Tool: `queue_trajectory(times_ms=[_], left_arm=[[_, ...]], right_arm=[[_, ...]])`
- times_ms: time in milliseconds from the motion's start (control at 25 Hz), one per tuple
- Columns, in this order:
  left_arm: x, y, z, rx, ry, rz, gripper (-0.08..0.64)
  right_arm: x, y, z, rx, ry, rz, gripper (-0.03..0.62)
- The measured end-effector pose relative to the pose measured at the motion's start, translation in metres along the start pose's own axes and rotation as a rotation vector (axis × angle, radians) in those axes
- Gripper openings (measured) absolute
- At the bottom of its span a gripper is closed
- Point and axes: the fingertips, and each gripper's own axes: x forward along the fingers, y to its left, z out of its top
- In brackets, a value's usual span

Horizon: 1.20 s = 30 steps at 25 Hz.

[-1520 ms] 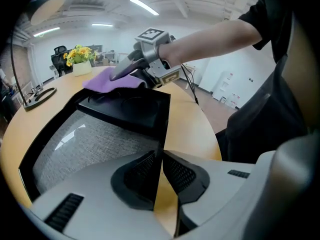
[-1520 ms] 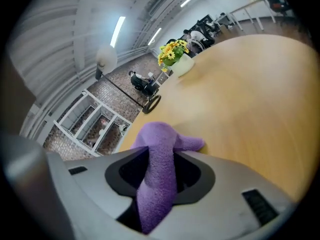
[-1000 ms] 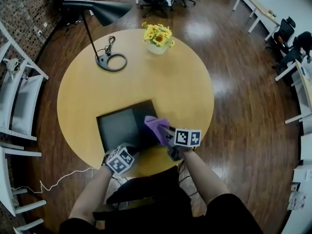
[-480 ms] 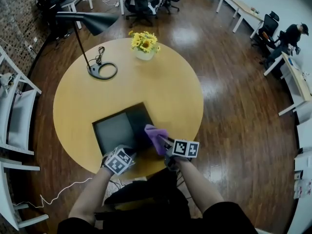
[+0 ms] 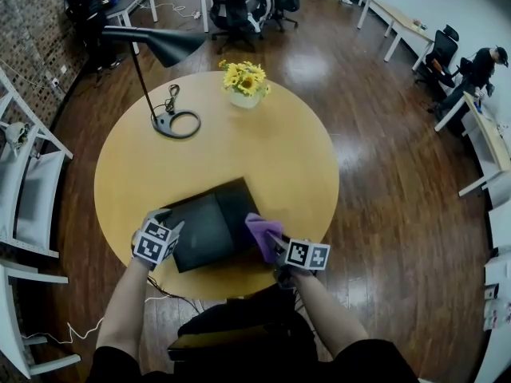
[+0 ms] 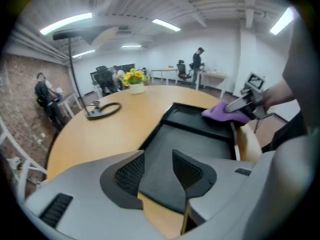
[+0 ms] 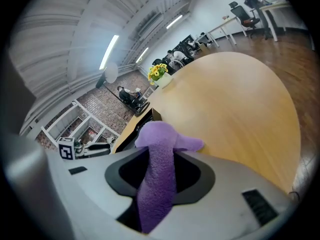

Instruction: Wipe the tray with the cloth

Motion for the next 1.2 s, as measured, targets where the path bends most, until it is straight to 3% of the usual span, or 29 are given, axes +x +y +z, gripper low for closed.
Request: queue_trajectory(times_ms=[120, 240, 360, 480, 640, 1000, 1200], left_arm=[[0.012, 0.054, -0.021, 0.011, 0.094, 0.115, 0.173], [0.030, 0.067, -0.040, 0.064, 0.194, 0.103, 0.173], [0.045, 0.064, -0.055, 0.056, 0.271, 0.061, 0.173], [0.044, 0.059, -0.056, 0.003, 0.271, 0.031, 0.167], [0.035, 0.061, -0.074, -0.046, 0.300, 0.050, 0.164], [-0.004, 0.041, -0.091, -0.273, 0.225, 0.090, 0.169], [-0.019, 0.014, -0.101, -0.402, 0.197, 0.075, 0.173]], right_arm=[[0.001, 0.001, -0.001, -0.009, 0.012, -0.002, 0.138], [-0.001, 0.000, -0.001, -0.010, 0.014, -0.011, 0.138], [-0.001, 0.001, 0.000, -0.016, 0.015, -0.021, 0.138], [0.003, 0.004, 0.001, -0.048, 0.032, -0.031, 0.138], [0.014, 0.003, 0.014, -0.095, 0.041, -0.043, 0.138], [0.062, 0.007, 0.063, -0.259, 0.108, -0.043, 0.153], [0.101, 0.011, 0.094, -0.347, 0.185, -0.040, 0.167]])
